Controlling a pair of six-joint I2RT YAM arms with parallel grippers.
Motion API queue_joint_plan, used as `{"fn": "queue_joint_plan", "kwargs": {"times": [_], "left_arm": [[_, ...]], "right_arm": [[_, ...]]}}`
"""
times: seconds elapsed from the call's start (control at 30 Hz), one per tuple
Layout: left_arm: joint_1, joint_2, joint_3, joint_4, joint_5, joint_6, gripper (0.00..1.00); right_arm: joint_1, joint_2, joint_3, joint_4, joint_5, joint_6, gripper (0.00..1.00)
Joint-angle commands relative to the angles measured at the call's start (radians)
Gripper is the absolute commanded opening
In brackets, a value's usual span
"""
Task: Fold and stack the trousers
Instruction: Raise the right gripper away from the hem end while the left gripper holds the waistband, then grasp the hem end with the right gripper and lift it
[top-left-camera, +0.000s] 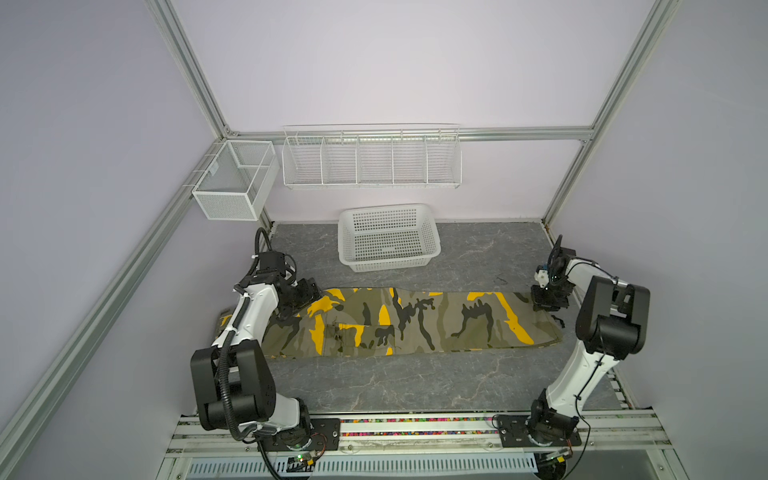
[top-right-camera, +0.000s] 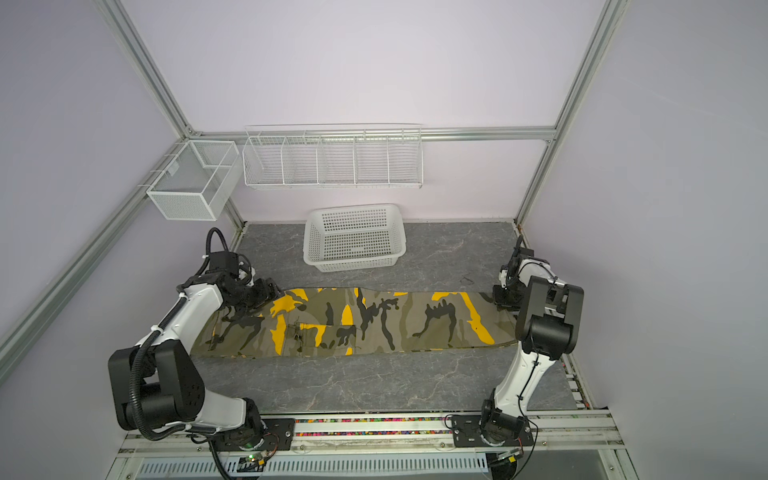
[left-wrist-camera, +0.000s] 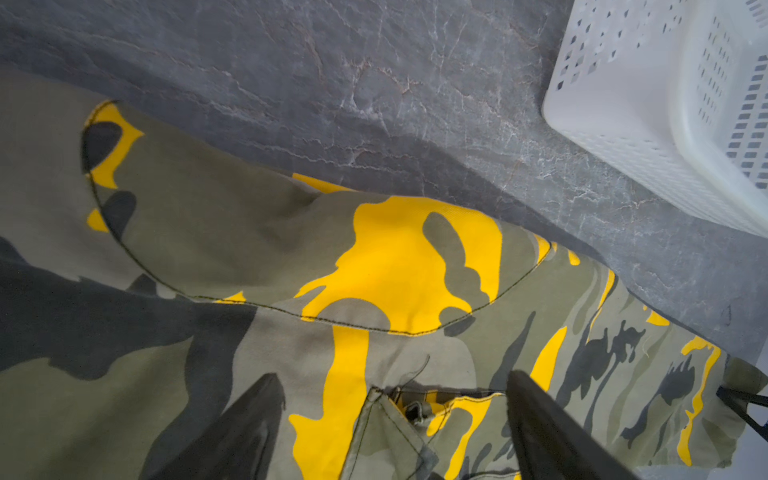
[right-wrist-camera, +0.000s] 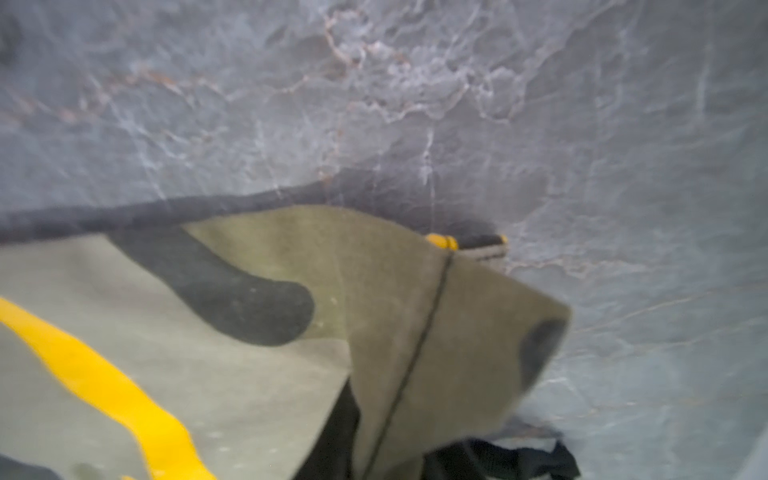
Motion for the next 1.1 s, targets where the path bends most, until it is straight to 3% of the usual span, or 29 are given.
{"fn": "queue_joint_plan", "kwargs": {"times": [0.0, 0.13, 0.3, 0.43, 0.6, 0.67, 0.8, 0.87, 1.07], "left_arm": [[0.003, -0.025, -0.014, -0.028, 0.008, 0.025, 0.84], [0.003, -0.031, 0.000, -0.037, 0.019, 0.019, 0.84], [0.003, -0.036, 0.020, -0.050, 0.033, 0.021, 0.84], [0.003, -0.019, 0.023, -0.057, 0.046, 0.032, 0.84], [0.003, 0.002, 0.017, -0.045, 0.069, 0.033, 0.84], [0.003, 0.013, 0.018, -0.044, 0.071, 0.029, 0.84], [0.003, 0.026, 0.007, -0.036, 0.071, 0.034, 0.84], [0.003, 0.033, -0.001, -0.038, 0.065, 0.039, 0.84], [0.002, 0.049, -0.010, -0.038, 0.046, 0.047, 0.84]], "right_arm": [[-0.001, 0.008, -0.023, -0.014, -0.020, -0.014, 0.13], [-0.005, -0.093, -0.004, -0.043, -0.038, 0.014, 0.07], [-0.088, -0.205, 0.064, -0.129, 0.070, 0.133, 0.07], [-0.136, -0.281, 0.094, -0.140, 0.053, 0.135, 0.07], [-0.136, -0.328, 0.136, -0.219, -0.038, 0.161, 0.07], [-0.121, -0.370, 0.130, -0.233, -0.127, 0.208, 0.07], [-0.025, -0.422, 0.108, -0.269, -0.297, 0.320, 0.07], [0.071, -0.464, 0.082, -0.263, -0.348, 0.404, 0.07], [0.383, -0.507, 0.042, -0.179, -0.405, 0.717, 0.07]]}}
